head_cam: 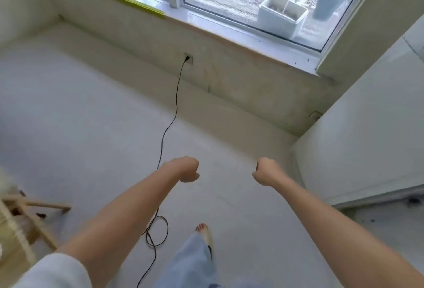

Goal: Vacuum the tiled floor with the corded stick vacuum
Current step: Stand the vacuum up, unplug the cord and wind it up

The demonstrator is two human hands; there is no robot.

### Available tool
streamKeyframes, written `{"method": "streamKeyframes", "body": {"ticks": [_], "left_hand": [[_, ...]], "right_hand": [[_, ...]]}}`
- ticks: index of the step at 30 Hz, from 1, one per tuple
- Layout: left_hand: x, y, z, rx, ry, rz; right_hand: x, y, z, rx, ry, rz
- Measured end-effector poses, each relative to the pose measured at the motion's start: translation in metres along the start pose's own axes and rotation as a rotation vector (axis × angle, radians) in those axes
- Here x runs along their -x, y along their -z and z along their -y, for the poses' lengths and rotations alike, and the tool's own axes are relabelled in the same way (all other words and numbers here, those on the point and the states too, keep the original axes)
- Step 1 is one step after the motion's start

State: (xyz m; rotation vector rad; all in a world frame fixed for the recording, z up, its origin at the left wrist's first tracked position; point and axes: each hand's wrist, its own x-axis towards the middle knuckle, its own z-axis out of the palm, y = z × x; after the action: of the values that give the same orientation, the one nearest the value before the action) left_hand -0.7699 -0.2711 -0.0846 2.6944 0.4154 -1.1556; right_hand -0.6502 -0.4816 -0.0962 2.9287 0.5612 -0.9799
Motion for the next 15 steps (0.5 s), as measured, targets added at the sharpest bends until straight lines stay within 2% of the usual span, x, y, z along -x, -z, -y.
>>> {"method": "streamKeyframes", "body": {"ticks": [6, 9, 15], "left_hand": [[-0.103, 0.113, 0.047, -0.001, 0.029, -0.038], [-0.162, 0.156, 0.074, 0.005, 0.076, 0.004], [-0.279, 0.232, 0.149, 0.221, 0.213, 0.004]], "right_hand": [[-0.131, 0.088, 0.047, -0.010, -0.007, 0.059], [-0.215, 0.126, 0.075, 0.037, 0.042, 0.078], [-0.379, 0.199, 0.150, 0.218, 0.153, 0.138]]}}
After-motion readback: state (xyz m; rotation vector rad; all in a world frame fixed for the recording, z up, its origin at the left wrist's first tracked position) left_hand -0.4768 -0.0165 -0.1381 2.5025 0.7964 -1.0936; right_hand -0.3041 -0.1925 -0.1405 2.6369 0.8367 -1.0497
